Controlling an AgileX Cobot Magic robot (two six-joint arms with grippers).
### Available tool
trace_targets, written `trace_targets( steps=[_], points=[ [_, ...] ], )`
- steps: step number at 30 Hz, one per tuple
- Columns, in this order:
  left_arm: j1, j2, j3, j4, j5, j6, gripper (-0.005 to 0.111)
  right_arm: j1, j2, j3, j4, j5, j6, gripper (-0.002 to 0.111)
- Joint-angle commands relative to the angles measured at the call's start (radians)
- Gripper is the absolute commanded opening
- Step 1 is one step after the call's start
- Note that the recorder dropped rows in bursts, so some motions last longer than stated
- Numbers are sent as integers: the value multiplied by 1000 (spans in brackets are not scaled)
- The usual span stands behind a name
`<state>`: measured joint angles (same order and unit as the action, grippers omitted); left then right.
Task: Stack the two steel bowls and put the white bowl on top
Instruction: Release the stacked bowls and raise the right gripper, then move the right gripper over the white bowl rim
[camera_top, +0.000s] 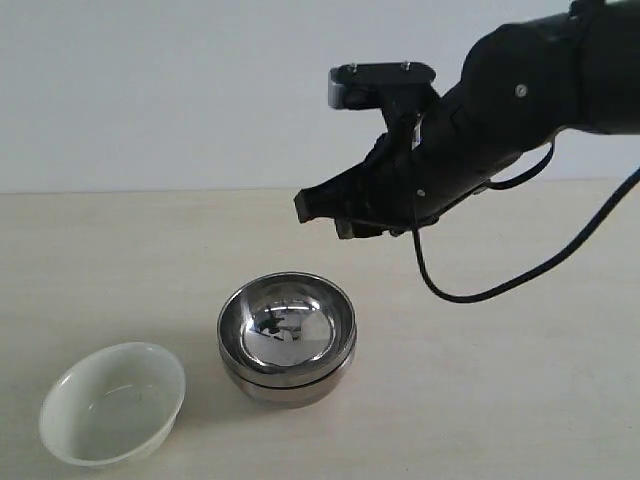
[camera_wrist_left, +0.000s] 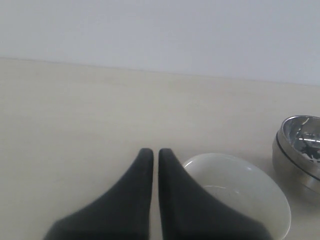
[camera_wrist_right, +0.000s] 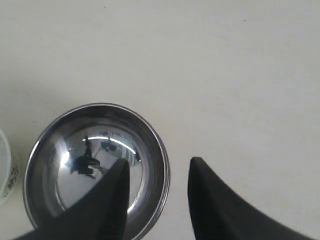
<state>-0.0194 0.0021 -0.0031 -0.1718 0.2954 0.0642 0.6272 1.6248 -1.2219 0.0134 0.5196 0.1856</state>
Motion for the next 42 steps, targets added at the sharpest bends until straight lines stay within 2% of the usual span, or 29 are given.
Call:
trace_targets(
  steps=[1,10,21,42],
  points=[
    [3,-2,3,5,-2,-10,4,23,-54,2,-5,40,-67,34],
    [3,-2,3,5,-2,-10,4,192,-42,2,-13,-46,-114,34],
    [3,-2,3,5,-2,-10,4,302,63,-125,-13,-23,-119,34],
    [3,-2,3,5,-2,-10,4,362,505,-594,-30,199,-247,34]
  ],
)
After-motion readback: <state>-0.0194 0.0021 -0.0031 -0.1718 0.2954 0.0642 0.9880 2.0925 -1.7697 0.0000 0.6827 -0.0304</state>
